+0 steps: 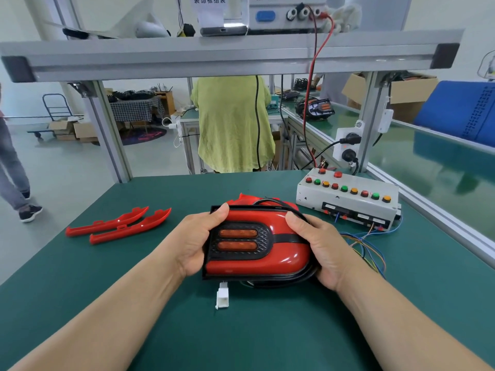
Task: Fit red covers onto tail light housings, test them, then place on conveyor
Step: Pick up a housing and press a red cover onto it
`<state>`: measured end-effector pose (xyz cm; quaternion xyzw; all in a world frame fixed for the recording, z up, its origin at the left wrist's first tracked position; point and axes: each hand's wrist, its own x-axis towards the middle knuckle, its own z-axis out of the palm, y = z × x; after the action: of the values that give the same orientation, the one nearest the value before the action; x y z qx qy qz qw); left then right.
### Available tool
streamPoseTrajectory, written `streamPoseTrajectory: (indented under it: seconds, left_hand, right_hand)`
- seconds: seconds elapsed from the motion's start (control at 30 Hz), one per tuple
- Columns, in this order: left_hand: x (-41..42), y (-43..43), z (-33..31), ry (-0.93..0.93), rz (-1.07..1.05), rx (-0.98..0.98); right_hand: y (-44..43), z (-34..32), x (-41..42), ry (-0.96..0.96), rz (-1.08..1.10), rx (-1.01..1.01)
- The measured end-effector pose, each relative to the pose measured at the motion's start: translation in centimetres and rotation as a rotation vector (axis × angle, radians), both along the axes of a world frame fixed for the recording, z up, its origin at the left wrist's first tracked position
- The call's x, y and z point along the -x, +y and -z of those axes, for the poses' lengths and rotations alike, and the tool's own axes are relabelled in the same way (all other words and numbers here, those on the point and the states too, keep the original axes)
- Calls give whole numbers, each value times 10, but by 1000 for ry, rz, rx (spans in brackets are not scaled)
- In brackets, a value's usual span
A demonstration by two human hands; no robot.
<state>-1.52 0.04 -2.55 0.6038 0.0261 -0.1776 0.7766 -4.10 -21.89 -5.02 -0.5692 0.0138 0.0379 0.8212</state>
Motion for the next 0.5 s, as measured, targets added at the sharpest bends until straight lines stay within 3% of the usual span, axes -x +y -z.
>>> streamPoseTrajectory:
  seconds: [0.5]
  left_hand:
    - [10,-1,-2,43,-29,-150]
  right_hand:
    - [-3,1,-6,97,108,188]
